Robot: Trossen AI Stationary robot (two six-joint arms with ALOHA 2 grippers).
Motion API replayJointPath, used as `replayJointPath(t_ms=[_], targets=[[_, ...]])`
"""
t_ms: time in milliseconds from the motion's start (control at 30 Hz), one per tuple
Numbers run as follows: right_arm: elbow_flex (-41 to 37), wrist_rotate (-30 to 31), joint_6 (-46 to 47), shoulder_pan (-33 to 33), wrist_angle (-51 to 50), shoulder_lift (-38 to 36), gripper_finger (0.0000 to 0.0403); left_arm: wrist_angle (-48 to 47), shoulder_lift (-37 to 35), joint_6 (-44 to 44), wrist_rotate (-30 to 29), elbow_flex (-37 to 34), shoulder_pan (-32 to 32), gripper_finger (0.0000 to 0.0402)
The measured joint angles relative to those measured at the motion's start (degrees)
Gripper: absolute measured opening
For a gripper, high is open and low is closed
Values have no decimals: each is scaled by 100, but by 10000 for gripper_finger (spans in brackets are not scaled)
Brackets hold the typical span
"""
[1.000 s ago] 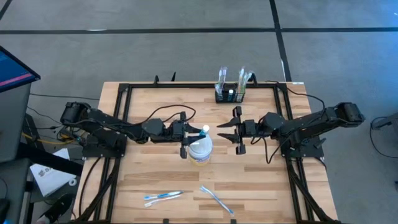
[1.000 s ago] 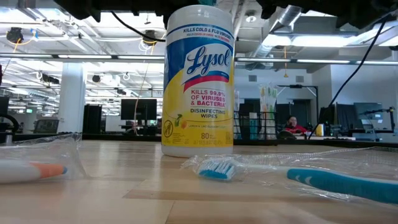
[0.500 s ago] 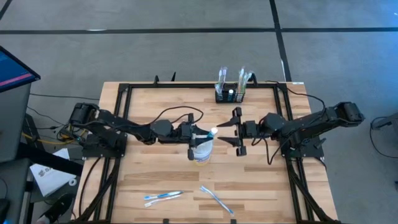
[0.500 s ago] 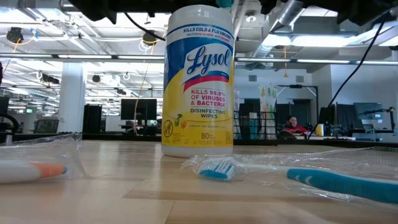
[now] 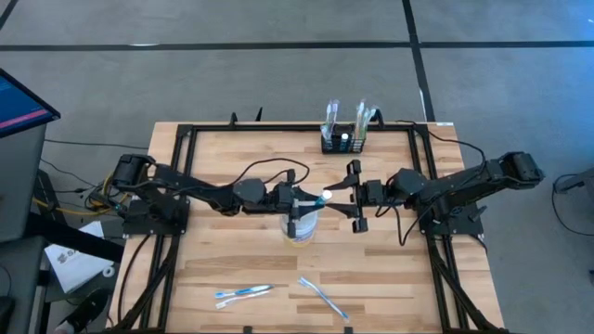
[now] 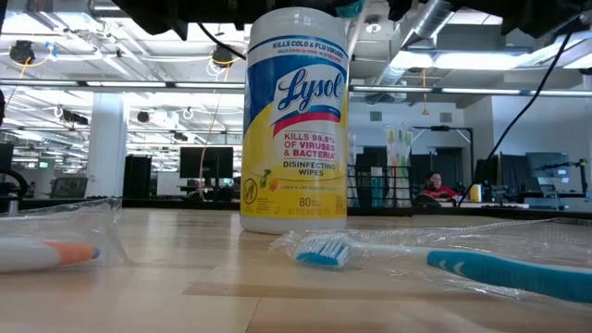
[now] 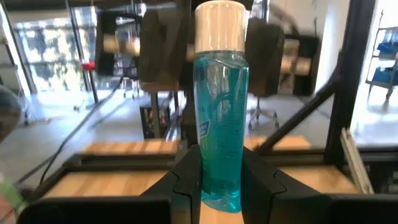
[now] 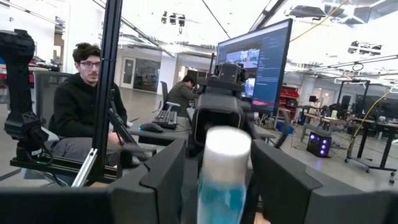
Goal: Pick & Place toothbrushing station
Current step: Put the blue mouthwash into the black mesh organizer
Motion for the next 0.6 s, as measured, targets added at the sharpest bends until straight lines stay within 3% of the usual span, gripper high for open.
replayJointPath(t_ms=[300,533,600], targets=[[0,2,0,0,-18,0,167,-10,79,7,0,44,4,63],[0,12,21,0,1,0,83,-9,76,47,2,44,4,63],[0,11,23,0,-7,0,81,-11,74,52,1,44,4,63]])
